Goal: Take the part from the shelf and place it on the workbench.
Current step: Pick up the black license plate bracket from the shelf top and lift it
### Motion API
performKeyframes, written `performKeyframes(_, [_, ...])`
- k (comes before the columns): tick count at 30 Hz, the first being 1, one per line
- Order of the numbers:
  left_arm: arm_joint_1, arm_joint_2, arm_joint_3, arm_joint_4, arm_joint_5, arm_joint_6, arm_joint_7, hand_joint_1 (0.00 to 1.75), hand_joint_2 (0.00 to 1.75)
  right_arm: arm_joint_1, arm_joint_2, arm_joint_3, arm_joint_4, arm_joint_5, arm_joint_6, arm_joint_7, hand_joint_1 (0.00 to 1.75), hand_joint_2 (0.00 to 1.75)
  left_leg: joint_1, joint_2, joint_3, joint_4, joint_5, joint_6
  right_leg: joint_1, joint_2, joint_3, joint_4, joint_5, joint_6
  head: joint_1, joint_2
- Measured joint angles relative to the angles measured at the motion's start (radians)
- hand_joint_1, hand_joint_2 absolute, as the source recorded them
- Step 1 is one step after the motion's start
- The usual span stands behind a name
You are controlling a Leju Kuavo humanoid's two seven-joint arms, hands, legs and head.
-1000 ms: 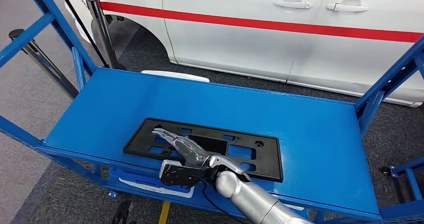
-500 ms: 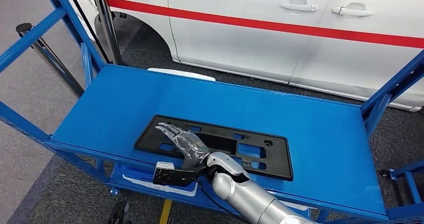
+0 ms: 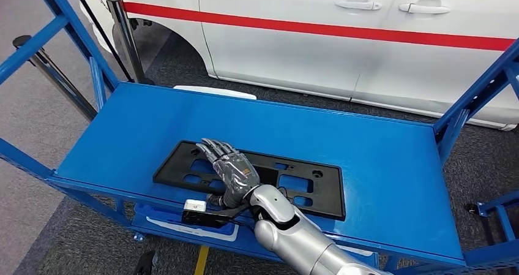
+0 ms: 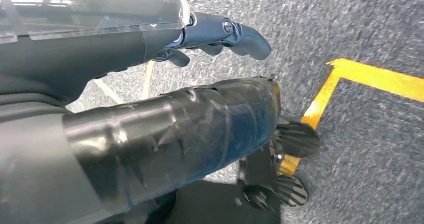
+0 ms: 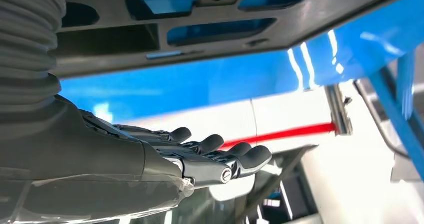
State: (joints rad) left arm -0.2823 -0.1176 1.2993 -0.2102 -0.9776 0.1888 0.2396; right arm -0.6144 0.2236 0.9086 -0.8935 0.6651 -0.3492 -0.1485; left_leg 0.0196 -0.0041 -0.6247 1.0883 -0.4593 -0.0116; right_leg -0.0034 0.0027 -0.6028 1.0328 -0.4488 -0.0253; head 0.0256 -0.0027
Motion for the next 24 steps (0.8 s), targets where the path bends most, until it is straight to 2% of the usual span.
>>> performKeyframes(1, [0.0, 0.0, 0.0, 0.0, 0.0, -0.001, 0.0, 0.0, 0.0, -0.001, 0.001, 0.002, 0.002, 0.014, -0.011, 0.006, 0.0, 1.75, -0.002, -0.001, 0.019, -0.041, 0.011, 0.004, 0.002, 0.0, -0.002, 0.002, -0.001, 0.005, 0.0, 0.0])
performKeyframes(2, [0.0, 0.0, 0.0, 0.0, 0.001, -0.002, -0.001, 0.0, 0.0, -0.001, 0.002, 0.003, 0.004, 0.023, -0.019, 0.01, 0.0, 1.75, -0.005, -0.002, 0.026, -0.058, 0.01, 0.009, 0.003, 0.0, -0.003, 0.004, -0.001, 0.009, 0.0, 0.0])
performKeyframes(4, [0.002, 0.0, 0.001, 0.0, 0.001, -0.003, -0.001, 0.0, 0.0, -0.002, 0.003, 0.005, 0.008, 0.032, -0.023, 0.014, 0.0, 1.75, -0.006, -0.002, 0.026, -0.06, 0.013, 0.021, 0.003, 0.0, -0.005, 0.003, -0.001, 0.019, 0.0, 0.0])
performKeyframes(6, [0.003, 0.0, 0.001, 0.0, 0.001, -0.003, -0.001, 0.0, 0.0, -0.003, 0.003, 0.006, 0.011, 0.042, -0.025, 0.02, 0.0, 1.75, -0.003, -0.002, 0.026, -0.065, 0.017, 0.034, 0.002, 0.0, -0.015, 0.027, -0.02, 0.029, 0.001, 0.0])
performKeyframes(7, [0.002, 0.0, 0.001, 0.0, 0.002, -0.003, -0.002, 0.0, 0.0, -0.003, 0.003, 0.006, 0.012, 0.05, -0.025, 0.025, 0.0, 1.75, -0.001, -0.001, 0.026, -0.067, 0.02, 0.039, 0.001, -0.001, -0.032, 0.065, -0.044, 0.033, 0.001, 0.0])
performKeyframes(9, [0.002, 0.0, 0.001, 0.0, 0.003, -0.003, -0.003, 0.0, 0.0, -0.003, 0.003, 0.006, 0.017, 0.068, -0.026, 0.038, 0.0, 1.75, -0.002, 0.0, 0.025, -0.067, 0.02, 0.046, -0.002, -0.001, -0.087, 0.189, -0.107, 0.037, 0.001, 0.0])
performKeyframes(10, [0.003, 0.0, 0.001, 0.0, 0.004, -0.003, -0.004, 0.0, 0.0, -0.003, 0.003, 0.006, 0.021, 0.078, -0.025, 0.045, 0.0, 1.75, -0.003, 0.001, 0.025, -0.067, 0.02, 0.047, -0.003, -0.001, -0.114, 0.246, -0.127, 0.038, 0.001, 0.0])
performKeyframes(11, [0.005, 0.0, 0.001, 0.0, 0.006, -0.003, -0.005, 0.0, 0.0, -0.003, 0.002, 0.006, 0.025, 0.087, -0.023, 0.053, 0.0, 1.75, -0.003, 0.0, 0.025, -0.067, 0.02, 0.047, -0.003, -0.001, -0.129, 0.276, -0.13, 0.038, 0.001, 0.0])
performKeyframes(12, [0.006, 0.0, 0.001, 0.0, 0.008, -0.003, -0.006, 0.0, 0.0, -0.003, 0.002, 0.006, 0.03, 0.095, -0.021, 0.061, 0.0, 1.75, -0.003, 0.0, 0.025, -0.066, 0.02, 0.047, -0.003, -0.001, -0.126, 0.271, -0.115, 0.037, 0.001, 0.0])
performKeyframes(13, [0.007, 0.0, 0.001, 0.0, 0.01, -0.003, -0.007, 0.0, 0.0, -0.004, 0.002, 0.006, 0.033, 0.104, -0.02, 0.069, 0.0, 1.75, -0.003, -0.001, 0.025, -0.066, 0.019, 0.046, -0.003, -0.001, -0.106, 0.228, -0.085, 0.035, 0.001, 0.0])
performKeyframes(14, [0.008, 0.0, 0.002, 0.0, 0.012, -0.003, -0.009, 0.0, 0.0, -0.006, 0.002, 0.006, 0.037, 0.113, -0.018, 0.076, 0.0, 1.75, -0.003, -0.001, 0.025, -0.065, 0.019, 0.045, -0.003, -0.001, -0.074, 0.162, -0.05, 0.031, 0.001, 0.0])
performKeyframes(16, [0.009, 0.0, 0.002, 0.0, 0.016, -0.003, -0.013, 0.0, 0.0, -0.014, 0.004, 0.006, 0.047, 0.131, -0.017, 0.09, 0.0, 1.75, -0.007, -0.002, 0.022, -0.061, 0.017, 0.038, 0.0, -0.001, -0.02, 0.048, -0.01, 0.023, 0.001, 0.0])
performKeyframes(17, [0.01, 0.0, 0.002, 0.0, 0.018, -0.003, -0.014, 0.0, 0.0, -0.019, 0.006, 0.006, 0.053, 0.139, -0.016, 0.097, 0.0, 1.75, -0.009, -0.002, 0.02, -0.059, 0.017, 0.033, 0.002, 0.0, -0.009, 0.02, -0.005, 0.021, 0.001, 0.0])
performKeyframes(19, [0.011, 0.001, 0.004, 0.0, 0.02, -0.002, -0.016, 0.0, 0.0, -0.026, 0.01, 0.007, 0.064, 0.154, -0.016, 0.11, 0.0, 1.75, -0.009, -0.002, 0.018, -0.061, 0.019, 0.022, 0.004, 0.002, -0.007, 0.008, -0.007, 0.016, 0.001, 0.0])
performKeyframes(21, [0.012, 0.001, 0.004, 0.0, 0.022, 0.0, -0.017, 0.0, 0.0, -0.029, 0.012, 0.007, 0.075, 0.17, -0.016, 0.126, 0.0, 1.75, -0.006, -0.001, 0.013, -0.048, 0.006, 0.011, 0.001, 0.001, -0.003, 0.0, -0.002, 0.006, 0.001, 0.0])
performKeyframes(22, [0.013, 0.001, 0.005, 0.0, 0.024, 0.0, -0.018, 0.0, 0.0, -0.032, 0.015, 0.007, 0.081, 0.179, -0.015, 0.135, 0.0, 1.75, -0.005, -0.001, 0.0, -0.019, -0.014, 0.007, -0.001, 0.0, -0.001, -0.004, 0.0, 0.001, 0.0, 0.0])
performKeyframes(24, [0.016, 0.001, 0.006, 0.0, 0.029, 0.001, -0.02, 0.0, 0.0, -0.04, 0.02, 0.007, 0.096, 0.197, -0.009, 0.153, 0.0, 1.75, -0.004, -0.001, -0.053, 0.099, -0.076, 0.0, -0.002, -0.002, 0.0, -0.005, 0.001, -0.006, 0.0, 0.0])
